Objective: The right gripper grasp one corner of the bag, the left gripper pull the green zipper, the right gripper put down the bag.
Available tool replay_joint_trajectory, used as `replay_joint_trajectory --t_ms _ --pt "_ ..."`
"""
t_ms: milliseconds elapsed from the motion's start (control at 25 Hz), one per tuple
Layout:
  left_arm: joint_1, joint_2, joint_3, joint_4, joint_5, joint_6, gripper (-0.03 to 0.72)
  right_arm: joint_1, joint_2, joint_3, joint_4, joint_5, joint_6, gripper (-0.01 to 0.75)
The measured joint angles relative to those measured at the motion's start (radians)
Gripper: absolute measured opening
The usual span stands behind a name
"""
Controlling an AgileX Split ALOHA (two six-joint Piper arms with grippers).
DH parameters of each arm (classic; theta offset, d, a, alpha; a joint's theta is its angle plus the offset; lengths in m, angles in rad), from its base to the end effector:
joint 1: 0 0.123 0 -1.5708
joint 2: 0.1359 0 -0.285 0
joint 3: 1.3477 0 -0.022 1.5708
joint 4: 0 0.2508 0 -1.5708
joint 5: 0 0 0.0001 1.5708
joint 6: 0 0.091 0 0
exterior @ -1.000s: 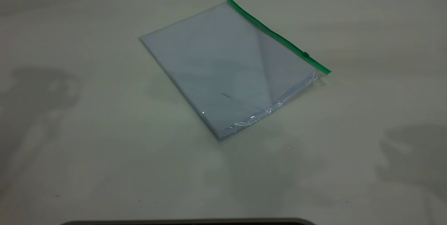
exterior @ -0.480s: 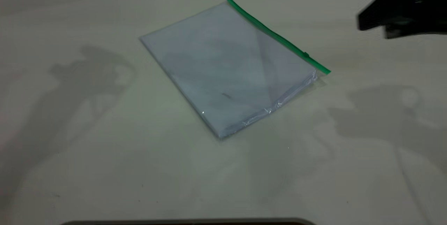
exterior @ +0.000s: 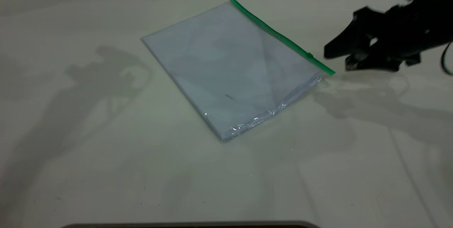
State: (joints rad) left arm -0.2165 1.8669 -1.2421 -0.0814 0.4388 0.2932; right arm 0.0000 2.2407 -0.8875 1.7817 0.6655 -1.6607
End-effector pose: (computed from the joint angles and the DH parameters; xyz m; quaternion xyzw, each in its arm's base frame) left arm 0.3870 -0.0883 0.1969 0.2117 0.9321 -0.0161 0.2934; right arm 0.3345 0.0550 0.0230 0.0075 0.9251 0.3279 0.1916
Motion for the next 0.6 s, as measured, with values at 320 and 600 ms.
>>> replay_joint_trajectory --t_ms 320,600 --pt "0.0 0.003 -0.001 -0.007 -0.015 0.0 0.585 0.0 0.208 -0.112 0.007 0.086 -0.001 0.578" --pt "0.0 0.003 -0.001 -0.008 -0.021 -0.005 0.585 0.0 0.266 -0.202 0.008 0.103 -0.004 0.578"
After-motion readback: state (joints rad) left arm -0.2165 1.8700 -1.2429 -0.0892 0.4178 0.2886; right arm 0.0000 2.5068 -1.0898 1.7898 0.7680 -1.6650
